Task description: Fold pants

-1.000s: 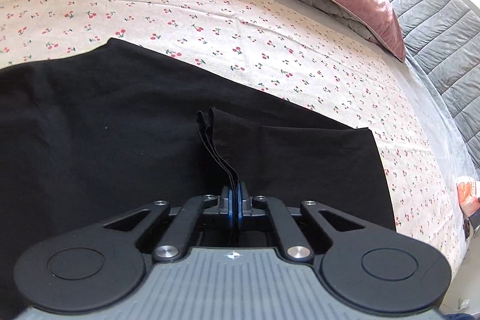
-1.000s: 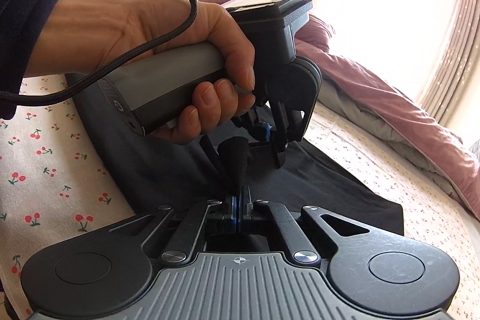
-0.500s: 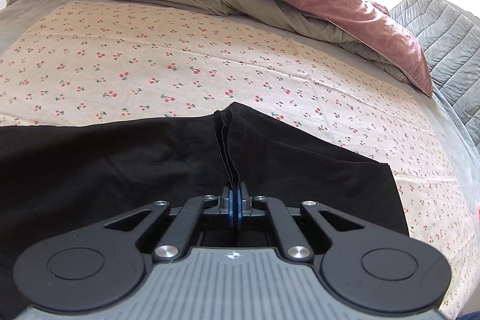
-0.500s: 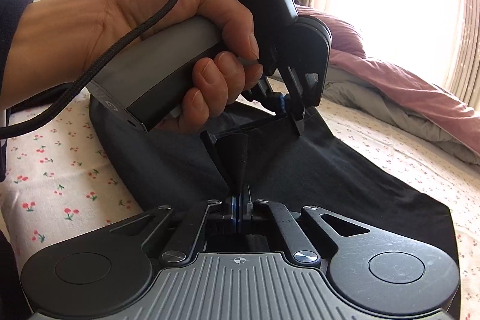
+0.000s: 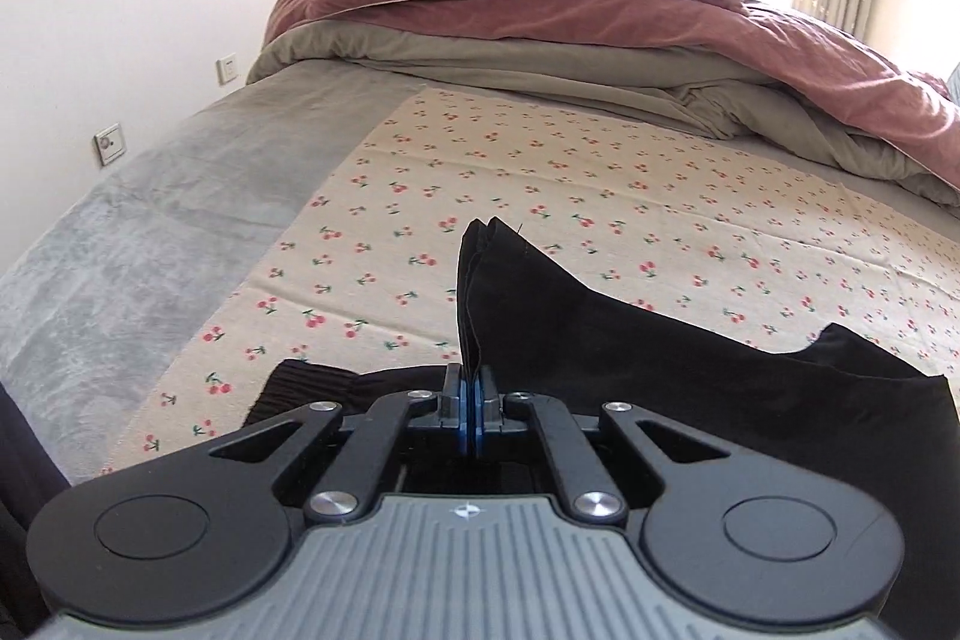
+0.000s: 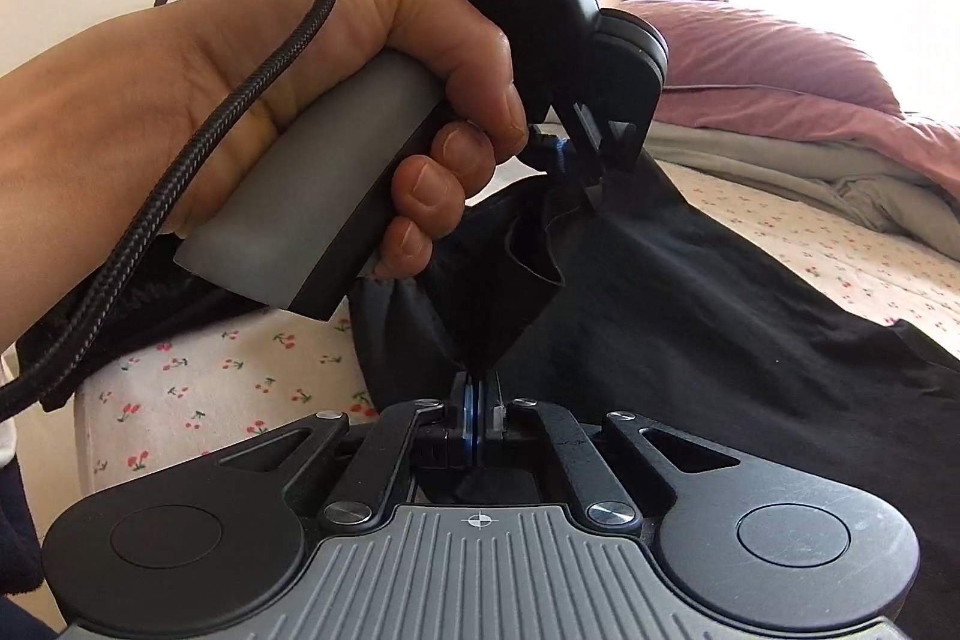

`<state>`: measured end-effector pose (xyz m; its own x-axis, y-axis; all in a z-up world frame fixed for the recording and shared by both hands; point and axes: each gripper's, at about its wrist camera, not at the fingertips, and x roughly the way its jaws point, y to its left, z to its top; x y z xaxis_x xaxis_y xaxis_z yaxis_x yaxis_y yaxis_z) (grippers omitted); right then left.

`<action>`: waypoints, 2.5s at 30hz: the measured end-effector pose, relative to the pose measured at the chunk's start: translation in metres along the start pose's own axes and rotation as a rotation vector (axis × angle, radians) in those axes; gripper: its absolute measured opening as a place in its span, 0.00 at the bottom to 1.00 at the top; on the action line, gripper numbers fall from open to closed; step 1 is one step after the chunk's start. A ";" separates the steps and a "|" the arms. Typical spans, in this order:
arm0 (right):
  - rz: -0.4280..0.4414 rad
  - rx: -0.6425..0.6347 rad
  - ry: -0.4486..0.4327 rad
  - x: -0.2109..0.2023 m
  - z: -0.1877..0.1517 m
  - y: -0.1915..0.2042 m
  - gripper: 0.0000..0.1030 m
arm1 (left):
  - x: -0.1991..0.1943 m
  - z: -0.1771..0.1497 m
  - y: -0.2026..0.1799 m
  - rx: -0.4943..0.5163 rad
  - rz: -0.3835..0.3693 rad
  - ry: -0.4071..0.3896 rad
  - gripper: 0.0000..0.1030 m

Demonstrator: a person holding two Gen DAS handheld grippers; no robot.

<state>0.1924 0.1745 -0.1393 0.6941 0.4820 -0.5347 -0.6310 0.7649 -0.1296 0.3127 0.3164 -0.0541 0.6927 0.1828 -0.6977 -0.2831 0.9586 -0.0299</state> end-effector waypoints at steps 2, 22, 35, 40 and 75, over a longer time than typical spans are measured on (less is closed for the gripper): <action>0.022 0.001 0.025 0.015 0.004 0.001 0.00 | 0.008 -0.003 0.014 -0.034 0.019 0.023 0.00; 0.097 0.149 0.106 -0.067 -0.021 -0.051 0.60 | -0.058 -0.004 0.037 -0.212 -0.194 -0.087 0.30; 0.053 0.301 0.153 -0.085 -0.047 -0.081 0.60 | -0.010 -0.035 -0.034 0.199 0.102 0.159 0.35; 0.038 0.382 0.153 -0.088 -0.053 -0.101 0.60 | -0.028 -0.035 0.033 0.022 0.211 0.114 0.37; 0.098 0.592 0.333 -0.152 -0.086 -0.267 0.41 | -0.035 -0.035 -0.136 0.154 -0.097 0.055 0.55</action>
<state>0.2253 -0.1397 -0.0948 0.4398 0.4766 -0.7612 -0.3242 0.8747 0.3603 0.3034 0.1723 -0.0503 0.6734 0.0800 -0.7349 -0.1092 0.9940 0.0081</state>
